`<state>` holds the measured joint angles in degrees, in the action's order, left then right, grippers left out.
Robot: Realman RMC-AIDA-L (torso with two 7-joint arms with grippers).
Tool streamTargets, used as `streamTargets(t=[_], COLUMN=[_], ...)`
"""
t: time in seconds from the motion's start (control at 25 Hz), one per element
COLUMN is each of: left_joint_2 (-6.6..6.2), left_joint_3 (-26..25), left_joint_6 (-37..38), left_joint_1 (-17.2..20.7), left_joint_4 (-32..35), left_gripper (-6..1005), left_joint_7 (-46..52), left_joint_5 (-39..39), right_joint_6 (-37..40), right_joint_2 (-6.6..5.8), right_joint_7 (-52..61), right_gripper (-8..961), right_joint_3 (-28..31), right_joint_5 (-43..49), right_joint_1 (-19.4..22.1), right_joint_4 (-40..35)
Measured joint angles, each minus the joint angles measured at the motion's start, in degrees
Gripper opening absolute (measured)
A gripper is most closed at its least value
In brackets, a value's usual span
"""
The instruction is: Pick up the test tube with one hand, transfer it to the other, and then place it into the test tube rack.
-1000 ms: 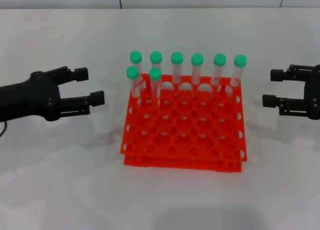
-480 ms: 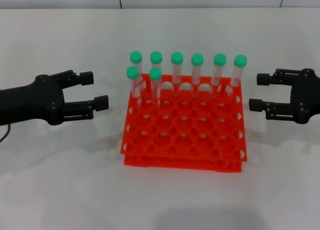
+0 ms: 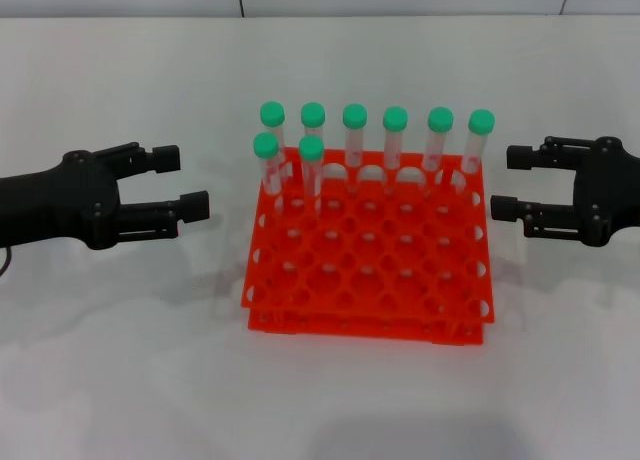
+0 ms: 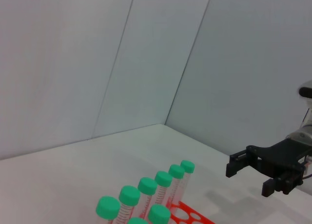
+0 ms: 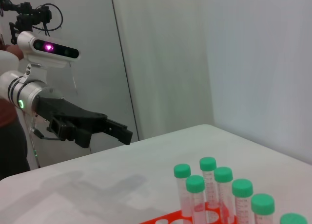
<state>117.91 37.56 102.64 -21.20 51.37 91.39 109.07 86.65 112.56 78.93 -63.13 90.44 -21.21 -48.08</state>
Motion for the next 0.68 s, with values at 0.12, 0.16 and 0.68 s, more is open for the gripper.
streamTargets(t=[0.12, 0.16, 0.68], left_joint_2=[-0.05, -0.06, 0.01], left_joint_3=[0.0, -0.1, -0.4], left_joint_6=[0.0, 0.0, -0.1], left_joint_1=[-0.1, -0.1, 0.4], left_joint_4=[-0.1, -0.1, -0.4], left_gripper=[888, 888, 888], left_joint_7=[0.3, 0.3, 0.3], left_joint_5=[0.0, 0.0, 0.0], right_joint_6=[-0.4, -0.5, -1.2], right_joint_2=[0.02, 0.05, 0.64], right_joint_7=[0.0, 0.0, 0.0], right_gripper=[681, 681, 681], right_joint_3=[0.0, 0.0, 0.0], right_joint_5=[0.0, 0.0, 0.0], right_joint_1=[-0.2, -0.2, 0.0], right_joint_4=[0.0, 0.0, 0.0])
